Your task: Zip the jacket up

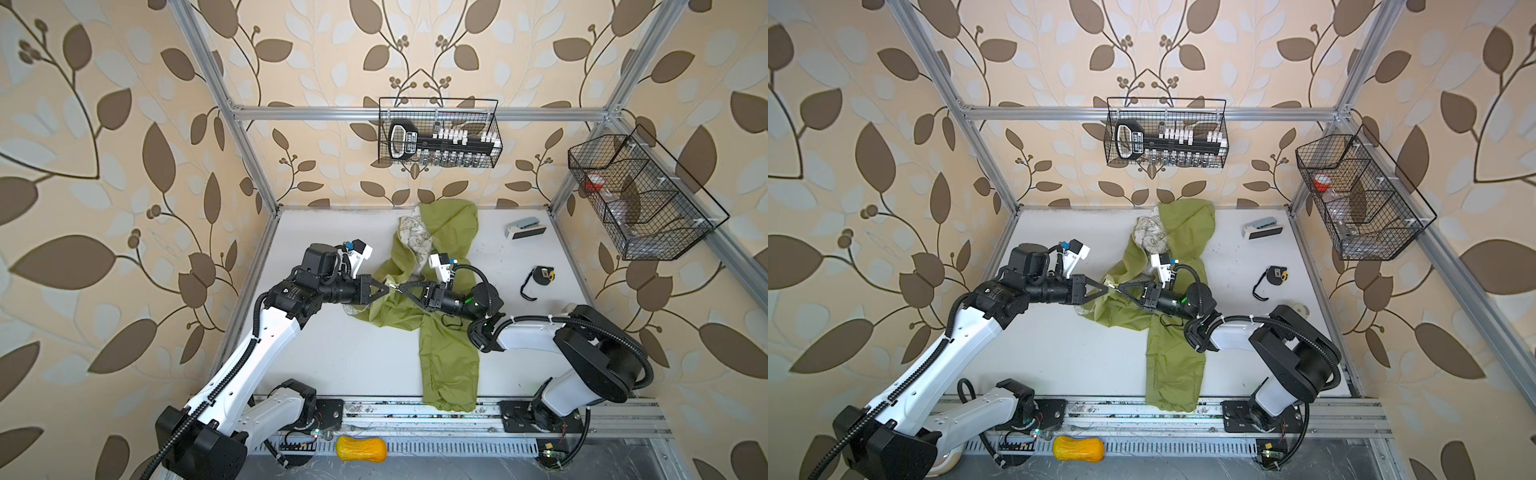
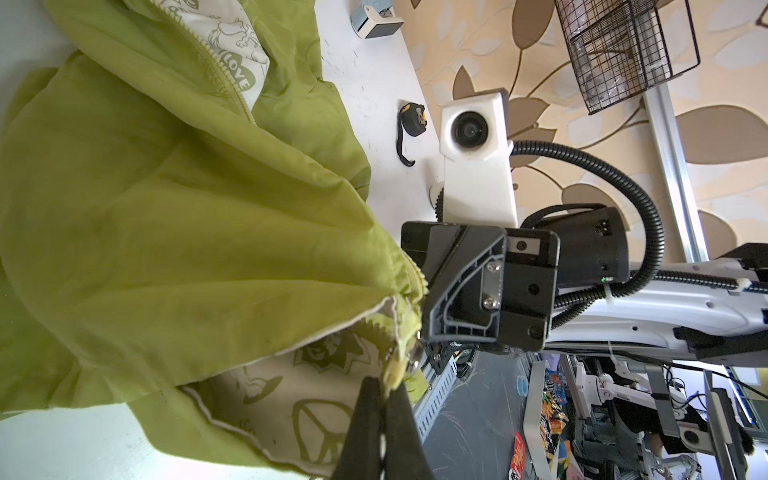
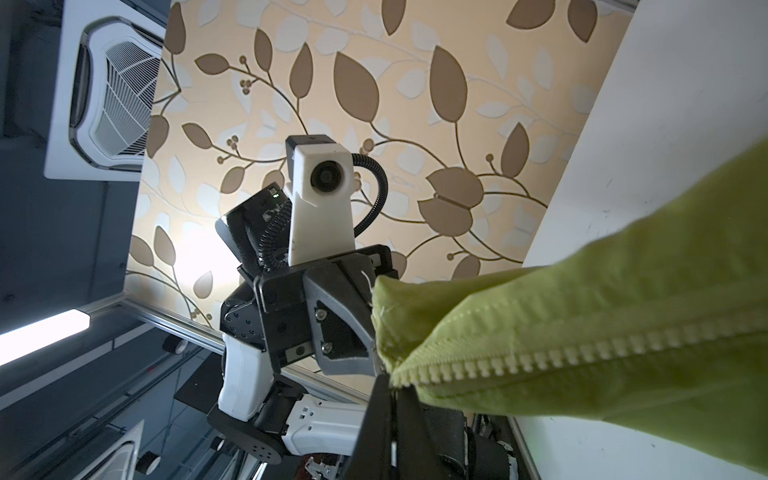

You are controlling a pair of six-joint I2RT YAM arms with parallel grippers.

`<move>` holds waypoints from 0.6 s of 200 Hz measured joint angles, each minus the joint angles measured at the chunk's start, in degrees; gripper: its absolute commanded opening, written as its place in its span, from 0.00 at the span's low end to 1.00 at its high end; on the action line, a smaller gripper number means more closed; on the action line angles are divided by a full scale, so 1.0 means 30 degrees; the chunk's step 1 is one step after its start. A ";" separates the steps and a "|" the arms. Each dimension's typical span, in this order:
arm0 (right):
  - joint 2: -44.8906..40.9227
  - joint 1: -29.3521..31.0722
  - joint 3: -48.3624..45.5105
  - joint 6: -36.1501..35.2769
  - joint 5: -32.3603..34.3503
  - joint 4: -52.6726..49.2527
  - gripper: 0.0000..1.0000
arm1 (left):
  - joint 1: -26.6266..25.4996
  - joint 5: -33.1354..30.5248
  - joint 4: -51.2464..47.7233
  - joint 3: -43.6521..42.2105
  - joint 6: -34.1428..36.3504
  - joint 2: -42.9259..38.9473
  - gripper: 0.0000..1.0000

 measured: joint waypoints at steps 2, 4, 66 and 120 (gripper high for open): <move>-0.0029 0.0000 0.0000 -0.0102 0.0000 -0.0087 0.00 | 0.0015 0.0007 0.0000 0.0000 0.0000 -0.0007 0.00; -0.0044 0.0000 0.0000 -0.0138 0.0007 -0.0138 0.00 | 0.0022 0.0029 0.0000 -0.0007 0.0000 -0.0007 0.00; -0.0160 -0.0976 -0.0452 -0.1603 0.0765 -0.2390 0.00 | 0.1217 -0.0561 -0.0095 -0.0175 -0.0211 -0.0954 0.00; -0.0357 -0.0976 -0.0452 -0.2616 0.0911 -0.3832 0.00 | 0.1231 -0.0831 -0.0219 -0.0175 -0.0291 -0.0998 0.00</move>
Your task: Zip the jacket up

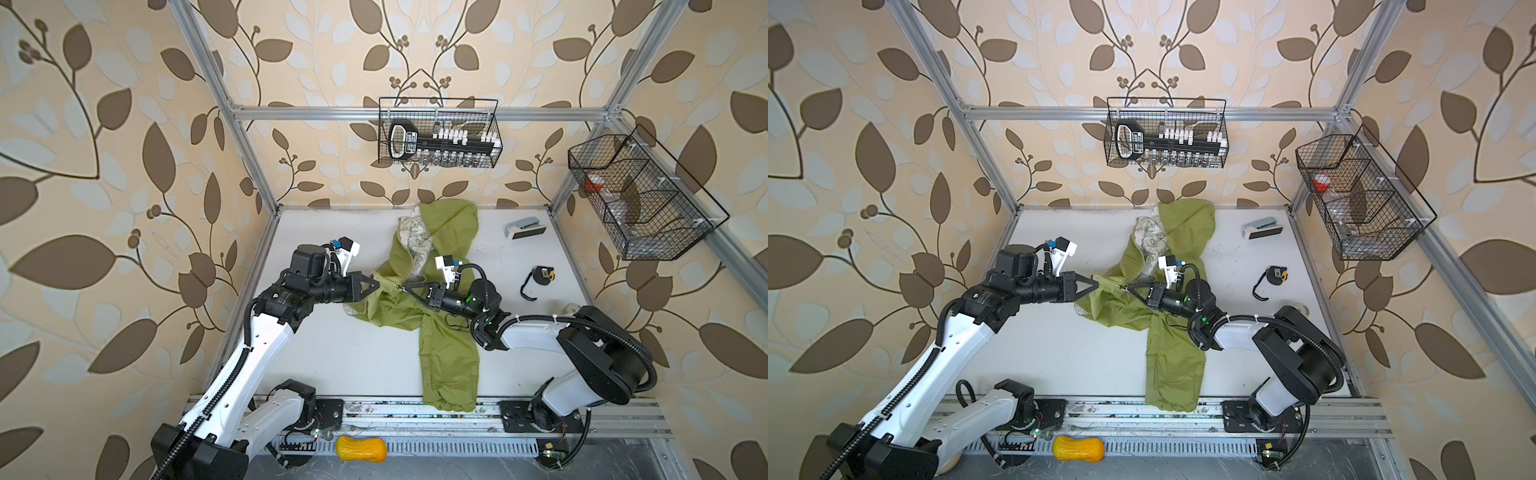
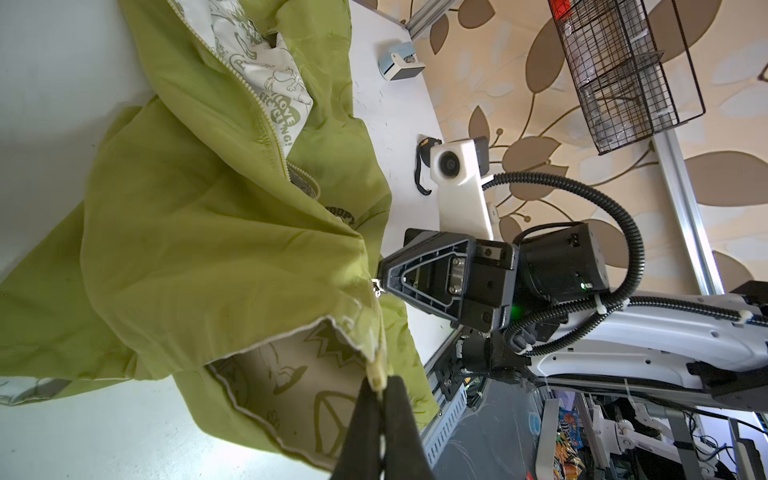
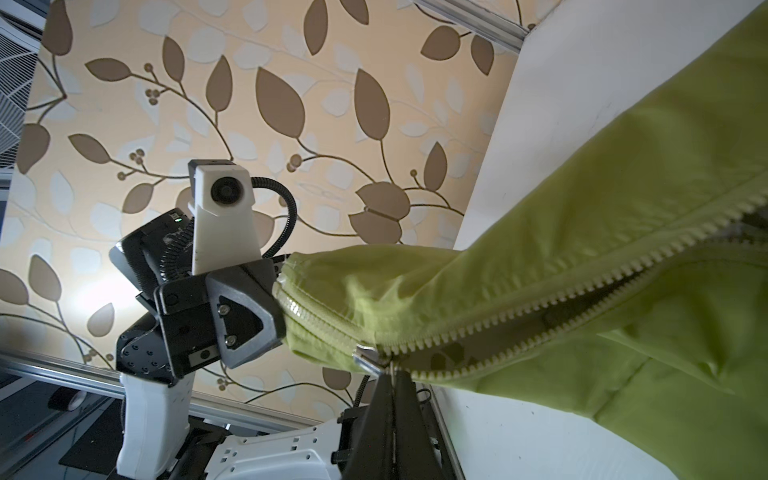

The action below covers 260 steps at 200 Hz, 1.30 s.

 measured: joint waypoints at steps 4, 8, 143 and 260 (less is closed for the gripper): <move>-0.0087 -0.0022 0.0007 -0.0153 0.0007 -0.0248 0.00 | 0.0000 -0.0087 -0.0036 0.0000 0.0000 0.0000 0.00; -0.0182 -0.0058 0.0007 -0.0299 0.0007 -0.0488 0.00 | -0.0007 -0.0219 -0.0095 0.0000 0.0007 0.0000 0.00; -0.3075 -0.1253 0.9165 -0.9734 0.2302 -1.7318 0.00 | -0.0015 -0.6506 0.1195 0.2237 -0.0801 0.0867 0.00; -0.2980 -0.4153 2.0458 -1.2947 0.3774 -2.3751 0.00 | -0.0058 -0.5333 0.4444 1.7384 -0.2062 0.9537 0.00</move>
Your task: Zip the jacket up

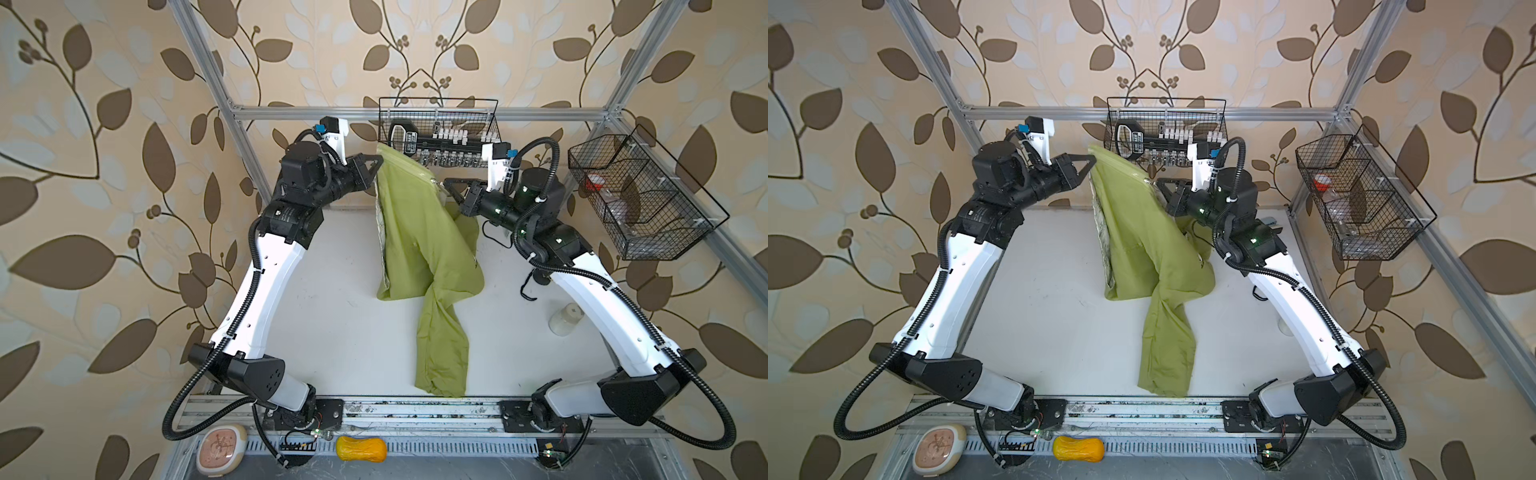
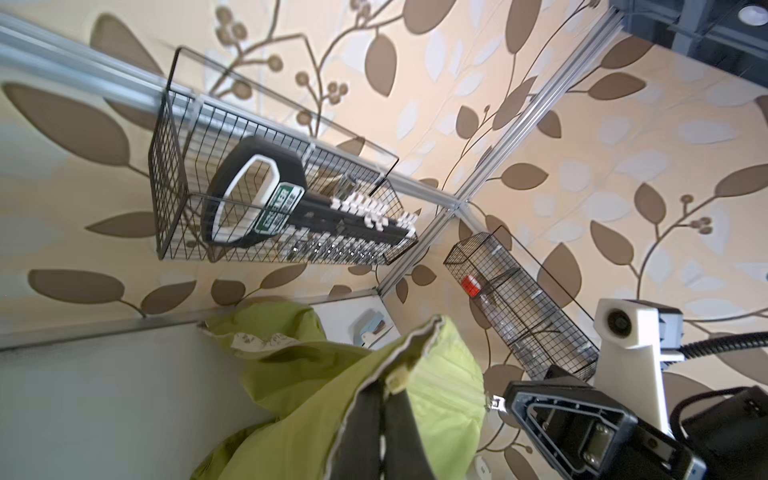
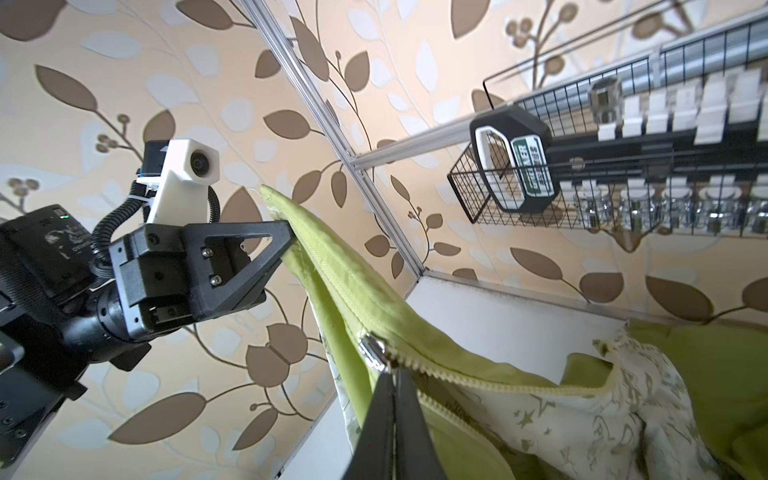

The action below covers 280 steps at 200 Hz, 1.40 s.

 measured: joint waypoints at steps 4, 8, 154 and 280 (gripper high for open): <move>-0.0153 0.0000 -0.0153 0.0029 -0.0007 0.0138 0.00 | -0.0007 -0.0197 0.0073 -0.0168 0.0036 -0.0226 0.00; -0.0313 0.0015 -0.0401 0.0102 -0.0029 0.0255 0.00 | -0.0007 -0.0495 0.0109 -0.0488 0.0073 -0.0539 0.00; 0.3687 0.5282 -1.0171 0.2535 0.0576 0.5319 0.00 | 0.3082 -1.1497 -0.3978 -1.7857 0.0044 -0.9952 0.00; 0.1974 -0.0729 -0.5909 -0.0124 0.0699 0.0627 0.00 | 0.8553 -0.7839 -0.1894 -1.2211 -0.1887 -0.5275 0.00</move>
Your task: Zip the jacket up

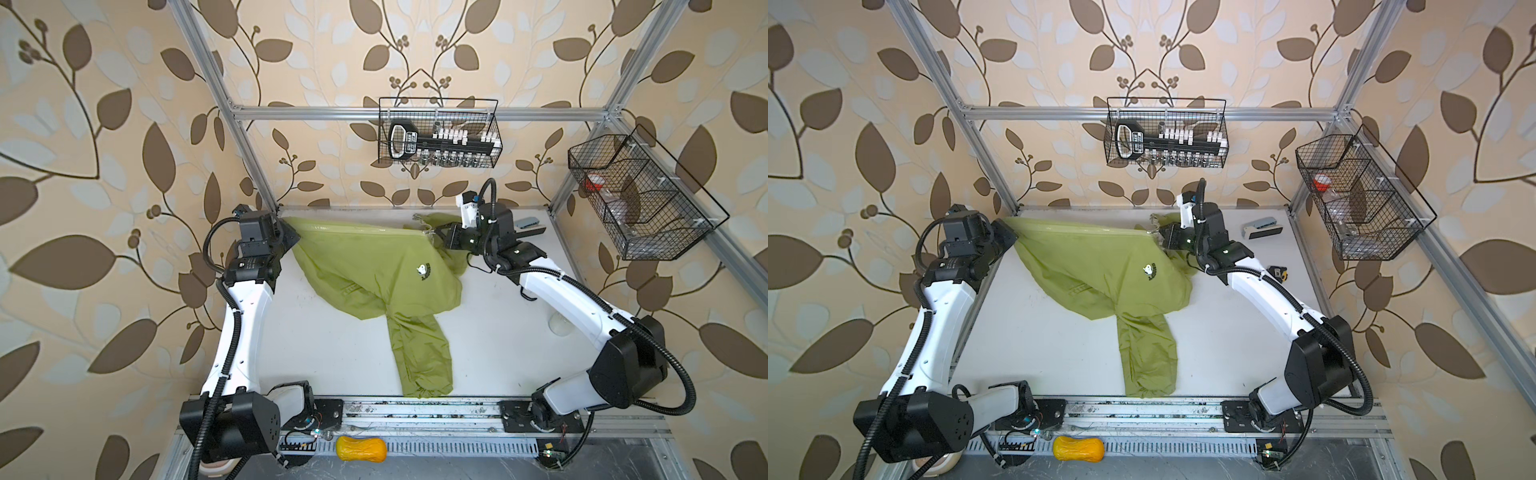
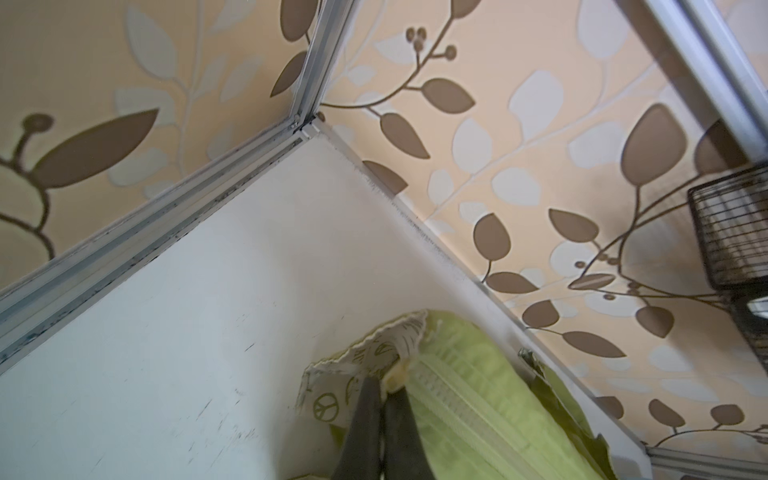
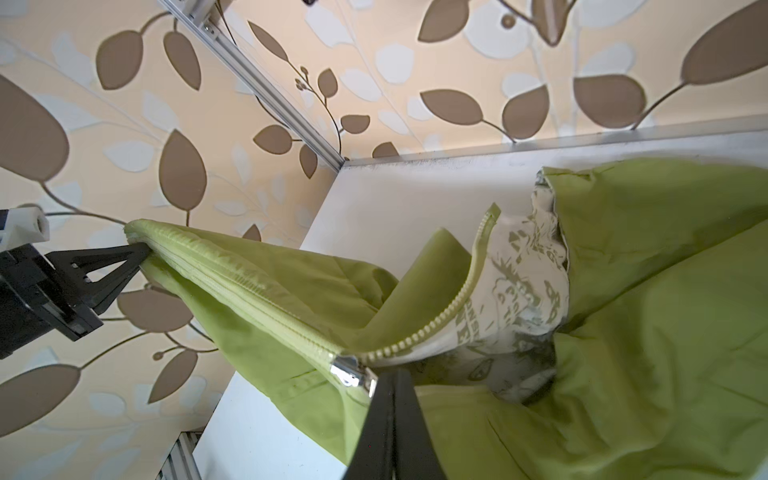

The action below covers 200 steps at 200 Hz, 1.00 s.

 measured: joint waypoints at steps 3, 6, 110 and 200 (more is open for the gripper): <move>-0.0015 -0.0102 0.0146 -0.0007 -0.0015 -0.0087 0.00 | 0.0000 0.0066 0.0051 0.0175 -0.0080 0.0138 0.00; -0.0015 -0.0204 0.0321 -0.0066 0.0022 -0.0182 0.00 | 0.0000 0.0080 0.0117 0.0386 -0.0124 0.0299 0.00; -0.1122 -0.3738 0.4153 -0.0044 -0.0270 -0.1559 0.00 | 0.0248 0.4065 0.1974 0.7861 -0.2514 0.6003 0.00; 0.3483 0.0590 0.1734 0.0590 0.0976 -0.0357 0.71 | 0.0204 0.6754 0.1683 0.1224 -0.2608 0.0634 0.00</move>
